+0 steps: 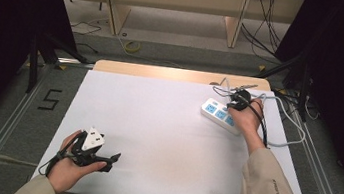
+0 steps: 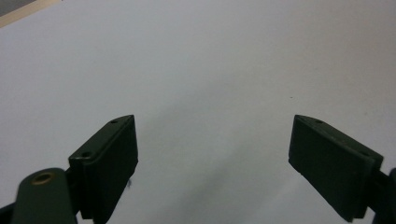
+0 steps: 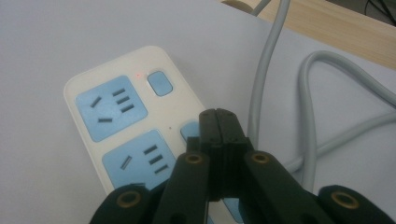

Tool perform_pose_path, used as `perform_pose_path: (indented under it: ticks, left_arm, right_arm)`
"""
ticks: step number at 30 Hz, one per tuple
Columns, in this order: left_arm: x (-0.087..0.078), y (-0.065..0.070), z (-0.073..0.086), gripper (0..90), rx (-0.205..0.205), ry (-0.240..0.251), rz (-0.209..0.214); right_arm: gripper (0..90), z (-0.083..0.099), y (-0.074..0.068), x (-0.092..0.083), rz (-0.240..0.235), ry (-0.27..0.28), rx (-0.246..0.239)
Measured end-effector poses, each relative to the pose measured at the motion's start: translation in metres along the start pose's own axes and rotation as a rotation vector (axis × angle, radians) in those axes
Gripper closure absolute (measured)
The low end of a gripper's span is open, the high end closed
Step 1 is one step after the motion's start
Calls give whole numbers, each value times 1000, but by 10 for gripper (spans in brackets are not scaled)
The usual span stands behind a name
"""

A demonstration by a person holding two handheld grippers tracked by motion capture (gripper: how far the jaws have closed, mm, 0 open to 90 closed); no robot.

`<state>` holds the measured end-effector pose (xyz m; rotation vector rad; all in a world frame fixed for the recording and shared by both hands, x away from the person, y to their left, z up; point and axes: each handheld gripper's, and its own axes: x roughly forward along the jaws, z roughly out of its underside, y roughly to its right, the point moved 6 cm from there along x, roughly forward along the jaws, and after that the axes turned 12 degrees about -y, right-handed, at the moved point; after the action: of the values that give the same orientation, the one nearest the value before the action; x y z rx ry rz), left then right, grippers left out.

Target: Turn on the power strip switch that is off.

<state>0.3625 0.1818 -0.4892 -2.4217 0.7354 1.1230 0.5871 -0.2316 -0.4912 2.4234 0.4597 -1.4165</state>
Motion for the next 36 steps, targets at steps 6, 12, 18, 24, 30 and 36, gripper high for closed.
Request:
perform_pose_path:
  ticks: [6, 12, 18, 24, 30, 36]
  left_arm:
    - [0, 0, 0, 153, 0, 0, 1]
    - [0, 0, 0, 153, 3, 0, 0]
    - [0, 0, 0, 153, 5, -1, 0]
    - [0, 0, 0, 153, 5, -1, 1]
    - [1, 1, 0, 154, 4, 0, 1]
    - [1, 1, 0, 153, 10, -2, 2]
  right_arm:
    - [900, -2, -1, 2, 0, -2, -5]
    - [900, -5, -3, 2, 3, -2, -13]
    - [900, -6, -5, 4, 3, -5, -16]
    - [900, -7, -5, 4, 2, -10, -18]
    - [900, -8, -6, 5, -1, -12, -20]
    - [900, -8, -6, 5, 0, -15, -23]
